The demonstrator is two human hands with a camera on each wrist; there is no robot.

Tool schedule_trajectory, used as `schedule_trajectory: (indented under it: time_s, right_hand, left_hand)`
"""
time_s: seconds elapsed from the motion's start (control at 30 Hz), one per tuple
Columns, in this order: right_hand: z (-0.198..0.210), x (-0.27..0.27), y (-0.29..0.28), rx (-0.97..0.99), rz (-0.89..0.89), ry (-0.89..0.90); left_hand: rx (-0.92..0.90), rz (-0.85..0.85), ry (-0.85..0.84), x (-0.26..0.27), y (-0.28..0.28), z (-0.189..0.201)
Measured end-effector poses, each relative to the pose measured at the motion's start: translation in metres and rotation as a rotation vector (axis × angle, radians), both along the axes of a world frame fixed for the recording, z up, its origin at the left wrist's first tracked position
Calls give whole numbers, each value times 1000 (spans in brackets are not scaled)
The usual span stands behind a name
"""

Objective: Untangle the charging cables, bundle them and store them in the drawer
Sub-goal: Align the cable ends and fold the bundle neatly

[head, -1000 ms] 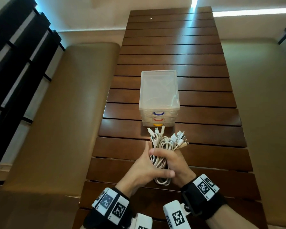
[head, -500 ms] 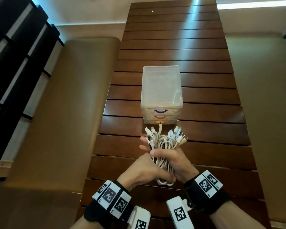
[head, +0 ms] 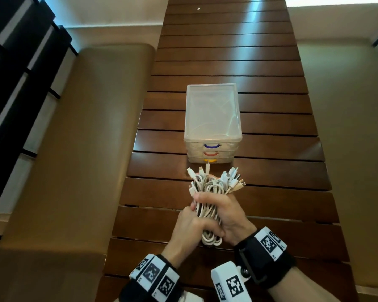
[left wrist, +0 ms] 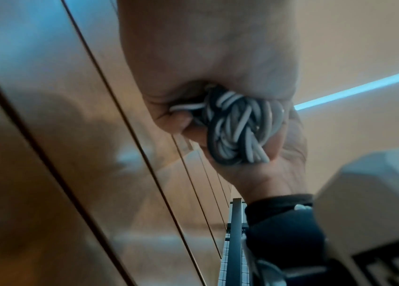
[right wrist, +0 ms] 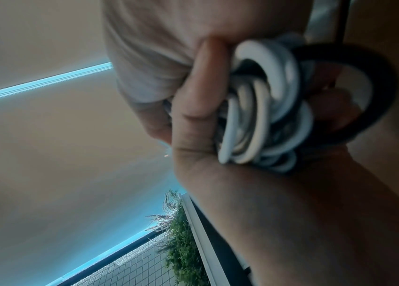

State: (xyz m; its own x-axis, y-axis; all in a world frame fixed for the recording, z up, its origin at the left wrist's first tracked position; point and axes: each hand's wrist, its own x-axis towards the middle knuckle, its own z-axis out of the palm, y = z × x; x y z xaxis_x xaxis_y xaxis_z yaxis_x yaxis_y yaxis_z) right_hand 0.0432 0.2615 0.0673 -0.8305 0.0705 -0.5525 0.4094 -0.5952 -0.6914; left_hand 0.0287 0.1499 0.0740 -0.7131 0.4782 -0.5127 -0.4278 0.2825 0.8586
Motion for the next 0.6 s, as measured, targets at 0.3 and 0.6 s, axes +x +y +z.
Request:
schedule_trajectory:
  time_s: [0.3,0.6]
  right_hand:
    - [-11,7,-9,-8,-86,-67]
    - [-1,5,20,-54,243,154]
  left_hand:
    - [33,73,-165,7,-2,-16]
    - [-30,-147,-215,-15,2,5]
